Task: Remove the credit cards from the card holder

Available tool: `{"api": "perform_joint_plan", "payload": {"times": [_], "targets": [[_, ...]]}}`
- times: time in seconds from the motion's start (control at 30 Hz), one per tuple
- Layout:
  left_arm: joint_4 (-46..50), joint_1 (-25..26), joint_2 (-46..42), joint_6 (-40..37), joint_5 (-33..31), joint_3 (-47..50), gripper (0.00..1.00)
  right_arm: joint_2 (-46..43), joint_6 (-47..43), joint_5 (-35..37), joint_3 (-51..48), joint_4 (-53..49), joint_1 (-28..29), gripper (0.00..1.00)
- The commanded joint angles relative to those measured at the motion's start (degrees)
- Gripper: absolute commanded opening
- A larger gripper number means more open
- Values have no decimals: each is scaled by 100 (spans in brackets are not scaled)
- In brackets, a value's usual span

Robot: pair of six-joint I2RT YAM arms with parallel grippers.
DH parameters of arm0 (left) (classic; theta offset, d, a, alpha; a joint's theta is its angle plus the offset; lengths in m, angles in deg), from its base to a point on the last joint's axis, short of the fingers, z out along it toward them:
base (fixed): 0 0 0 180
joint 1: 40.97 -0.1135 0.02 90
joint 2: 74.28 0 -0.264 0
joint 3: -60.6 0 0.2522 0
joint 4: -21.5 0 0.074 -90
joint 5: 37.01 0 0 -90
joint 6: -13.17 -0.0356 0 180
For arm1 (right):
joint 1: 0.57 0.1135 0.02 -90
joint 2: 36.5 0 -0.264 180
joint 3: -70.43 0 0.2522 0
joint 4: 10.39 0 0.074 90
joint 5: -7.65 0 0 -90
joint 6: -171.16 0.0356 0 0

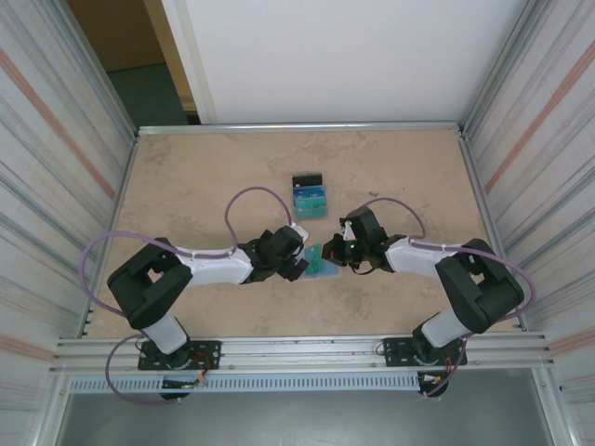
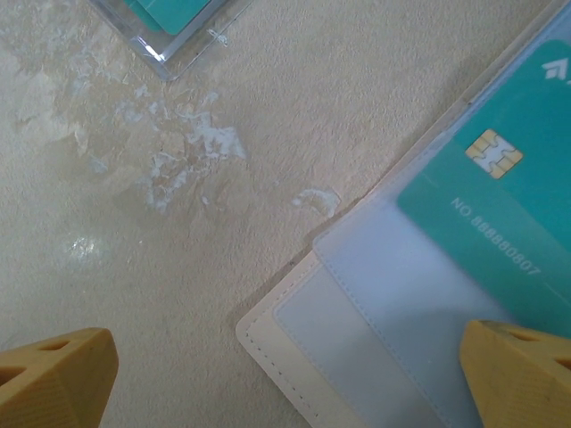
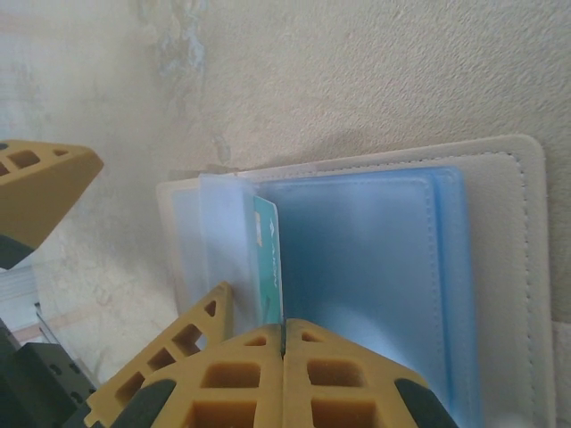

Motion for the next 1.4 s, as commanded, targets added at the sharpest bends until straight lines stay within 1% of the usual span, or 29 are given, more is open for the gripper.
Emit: {"api": "perform_joint_plan", "payload": {"times": [0.0, 0.1, 0.2, 0.37, 0.47, 0.53, 0.63, 0.73, 0.8, 0.87, 1.03, 1.13, 1.2, 1.37], "targets": [[29, 37, 67, -127, -60, -41, 99, -199, -132, 114, -134, -213, -43, 0], [58, 36, 101, -132, -63, -49, 99, -226, -102, 7, -162, -102, -27, 0], [86, 32, 133, -125, -72, -49, 99, -220, -10, -180, -235, 244, 15, 0], [120, 40, 158, -122, -75, -40, 99, -113, 55, -326, -248, 760, 235, 15], [117, 47, 155, -122, -98, -18, 99, 17, 70, -343, -241, 976, 371, 21], [122, 45, 150, -116, -99, -15, 99, 125, 65, -287, -181, 945, 415, 22], [110, 42, 124, -88, -97, -3, 99, 284, 52, -179, -132, 861, 448, 20], [96, 43, 77, -65, -115, 30, 99, 255, -13, 7, -99, 643, 442, 9], [88, 40, 36, -52, -140, 72, 99, 137, -140, 190, -44, 341, 436, 5], [103, 41, -7, -67, -157, 91, 99, -15, -302, 349, 38, 38, 438, 3], [126, 41, -152, -108, -202, 136, 99, -490, -855, 753, 276, -852, 426, 3], [194, 42, -335, -123, -217, 135, 99, -792, -1228, 879, 381, -1256, 434, 2], [222, 44, -564, -143, -212, 144, 99, -989, -1548, 855, 452, -1448, 462, 0], [107, 37, -1500, -461, -25, 289, 92, -1409, -2570, 783, 656, -1882, 635, 0]]}}
